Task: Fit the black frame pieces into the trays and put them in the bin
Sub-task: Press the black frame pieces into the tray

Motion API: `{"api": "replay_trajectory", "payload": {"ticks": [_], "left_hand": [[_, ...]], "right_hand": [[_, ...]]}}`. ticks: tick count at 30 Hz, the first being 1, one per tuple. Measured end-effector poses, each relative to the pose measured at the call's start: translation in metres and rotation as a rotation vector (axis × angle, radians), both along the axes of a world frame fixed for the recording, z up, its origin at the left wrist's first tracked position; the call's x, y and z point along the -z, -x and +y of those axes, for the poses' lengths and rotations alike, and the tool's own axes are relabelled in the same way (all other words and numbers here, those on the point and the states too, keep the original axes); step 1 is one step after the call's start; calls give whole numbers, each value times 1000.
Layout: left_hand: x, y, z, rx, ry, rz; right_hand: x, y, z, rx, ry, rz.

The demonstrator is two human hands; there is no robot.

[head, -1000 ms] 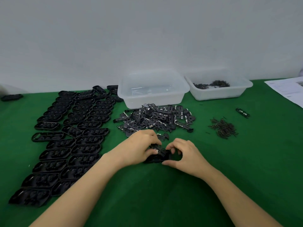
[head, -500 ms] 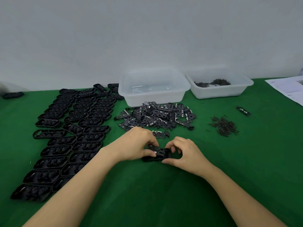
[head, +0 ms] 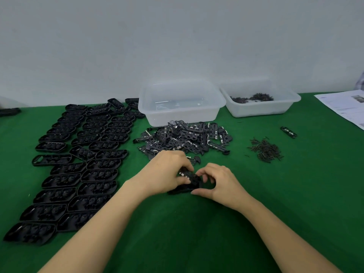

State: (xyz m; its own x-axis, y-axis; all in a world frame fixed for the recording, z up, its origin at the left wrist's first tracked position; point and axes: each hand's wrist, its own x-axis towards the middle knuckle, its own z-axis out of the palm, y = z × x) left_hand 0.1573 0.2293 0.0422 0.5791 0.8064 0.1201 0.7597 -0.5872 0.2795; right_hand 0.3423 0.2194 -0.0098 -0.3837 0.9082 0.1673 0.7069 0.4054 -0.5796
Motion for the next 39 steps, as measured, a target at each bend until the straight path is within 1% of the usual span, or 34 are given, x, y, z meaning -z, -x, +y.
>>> {"api": "replay_trajectory", "payload": {"ticks": [2, 4, 6, 9, 11, 14, 18, 21, 25, 28, 33, 36, 39], "left_hand": [[6, 7, -9, -37, -26, -114], [7, 9, -10, -44, -31, -145], [2, 8, -7, -21, -37, -99], [-1, 4, -4, 9, -104, 35], [1, 4, -5, 12, -133, 55], [3, 6, -7, 27, -116, -31], [6, 5, -7, 31, -130, -55], [10, 9, -10, -18, -159, -110], [20, 18, -16, -91, -88, -196], [31, 19, -25, -159, -75, -267], [44, 34, -37, -214, -202, -224], [48, 41, -44, -181, -315, -179], [54, 37, -50, -174, -315, -175]], "right_hand": [[0, 1, 0, -10, 10, -27], [-1, 2, 1, -18, 16, -45], [-2, 2, 1, -16, 20, -50], [-2, 2, 0, -9, 18, -52], [-2, 2, 0, -9, 19, -51], [-1, 3, 0, -7, 31, -49], [-1, 5, -1, 21, 29, -37], [-2, 6, -2, 37, 22, -36], [-3, 7, -4, 49, 20, -31], [-2, 7, -4, 38, 13, -39], [-2, 7, -5, 28, 12, -34], [-3, 7, -5, 21, 12, -29], [-3, 7, -5, 21, 7, -37]]}}
